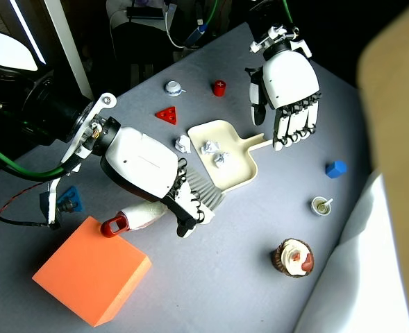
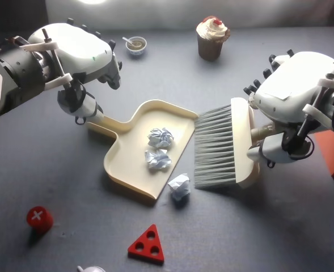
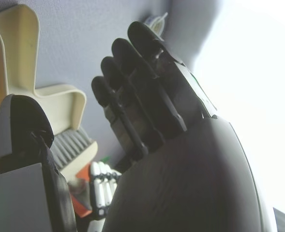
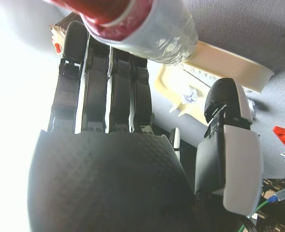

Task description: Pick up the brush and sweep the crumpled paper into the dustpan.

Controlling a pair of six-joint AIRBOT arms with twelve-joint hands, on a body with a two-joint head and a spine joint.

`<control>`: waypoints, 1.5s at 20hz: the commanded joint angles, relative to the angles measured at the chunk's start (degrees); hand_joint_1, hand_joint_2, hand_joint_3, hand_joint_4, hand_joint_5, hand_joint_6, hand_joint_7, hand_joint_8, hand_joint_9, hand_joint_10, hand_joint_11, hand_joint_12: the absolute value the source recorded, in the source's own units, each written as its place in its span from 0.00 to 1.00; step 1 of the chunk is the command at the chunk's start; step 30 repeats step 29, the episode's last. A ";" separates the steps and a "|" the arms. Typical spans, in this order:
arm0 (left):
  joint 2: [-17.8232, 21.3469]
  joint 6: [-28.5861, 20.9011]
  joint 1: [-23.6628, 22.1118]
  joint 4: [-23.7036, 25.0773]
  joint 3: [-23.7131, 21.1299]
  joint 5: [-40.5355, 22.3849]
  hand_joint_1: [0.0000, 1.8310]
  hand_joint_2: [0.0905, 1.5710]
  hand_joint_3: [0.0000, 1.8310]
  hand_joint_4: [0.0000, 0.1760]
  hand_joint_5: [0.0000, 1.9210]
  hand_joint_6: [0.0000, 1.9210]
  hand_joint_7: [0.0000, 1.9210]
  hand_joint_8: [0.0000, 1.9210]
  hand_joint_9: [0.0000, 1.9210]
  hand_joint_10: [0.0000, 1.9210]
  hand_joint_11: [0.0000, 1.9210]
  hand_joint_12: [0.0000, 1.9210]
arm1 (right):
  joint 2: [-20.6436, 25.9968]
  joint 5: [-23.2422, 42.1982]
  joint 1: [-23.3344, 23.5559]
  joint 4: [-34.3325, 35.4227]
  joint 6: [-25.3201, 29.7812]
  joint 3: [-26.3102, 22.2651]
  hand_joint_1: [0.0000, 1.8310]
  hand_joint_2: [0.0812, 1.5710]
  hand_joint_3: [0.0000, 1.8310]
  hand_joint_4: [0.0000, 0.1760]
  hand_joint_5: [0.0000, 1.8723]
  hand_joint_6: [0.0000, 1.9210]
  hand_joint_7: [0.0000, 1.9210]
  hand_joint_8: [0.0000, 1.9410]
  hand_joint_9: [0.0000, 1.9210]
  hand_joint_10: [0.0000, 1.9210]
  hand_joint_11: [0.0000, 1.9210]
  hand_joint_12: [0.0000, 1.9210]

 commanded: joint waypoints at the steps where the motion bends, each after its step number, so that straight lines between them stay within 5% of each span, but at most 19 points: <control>1: 0.67 0.37 -0.37 1.45 -0.11 4.29 0.59 0.62 0.00 0.00 0.44 0.00 0.45 0.00 0.44 0.00 0.34 0.21 | 0.71 -2.18 0.38 -2.77 -0.05 -0.56 0.15 0.68 0.00 0.00 0.25 0.00 0.31 0.00 0.31 0.00 0.16 0.35; 4: 0.66 0.36 -0.16 0.74 -0.05 4.39 0.57 0.64 0.00 0.00 0.43 0.00 0.44 0.00 0.42 0.00 0.30 0.24 | 0.71 -3.22 0.99 -1.70 -0.05 -1.17 0.15 0.69 0.00 0.00 0.20 0.00 0.27 0.00 0.27 0.00 0.17 0.20; 14: 1.11 0.36 -1.43 0.58 0.00 4.48 0.55 0.66 0.00 0.00 0.42 0.00 0.43 0.00 0.41 0.00 0.23 0.34 | 12.22 0.18 1.24 -0.94 11.45 -0.79 0.17 0.69 0.00 0.00 0.16 0.00 0.22 0.00 0.22 0.00 0.16 0.14; 17: 1.07 0.38 -1.77 0.80 0.15 4.29 0.55 0.65 0.00 0.00 0.42 0.00 0.43 0.00 0.41 0.00 0.25 0.35 | 16.48 7.46 1.17 -1.09 18.55 -0.62 0.17 0.68 0.00 0.00 0.15 0.00 0.22 0.00 0.22 0.00 0.16 0.13; 22: 2.04 0.38 -1.90 0.70 0.19 4.00 0.58 0.63 0.00 0.00 0.44 0.00 0.45 0.00 0.44 0.00 0.32 0.25 | 19.28 14.53 0.19 -10.75 33.35 -0.44 0.22 0.66 0.00 0.00 0.20 0.00 0.26 0.00 0.25 0.00 0.19 0.10; 26: 2.24 0.38 -1.95 0.57 0.32 3.90 0.58 0.63 0.00 0.00 0.44 0.00 0.46 0.00 0.44 0.00 0.32 0.25 | 21.91 23.64 0.34 -23.41 51.76 0.55 0.21 0.67 0.00 0.00 0.19 0.00 0.25 0.00 0.24 0.00 0.19 0.07; 29: 2.24 0.38 -2.07 0.62 0.33 3.65 0.58 0.63 0.00 0.00 0.44 0.00 0.45 0.00 0.44 0.00 0.33 0.23 | 23.53 24.73 0.41 -35.78 64.64 0.53 0.19 0.69 0.00 0.00 0.21 0.00 0.27 0.00 0.26 0.00 0.21 0.06; 30: 2.24 0.38 -2.07 0.62 0.33 3.65 0.58 0.63 0.00 0.00 0.44 0.00 0.45 0.00 0.44 0.00 0.33 0.23 | 23.53 24.73 0.41 -35.78 64.64 0.53 0.19 0.69 0.00 0.00 0.21 0.00 0.27 0.00 0.26 0.00 0.21 0.06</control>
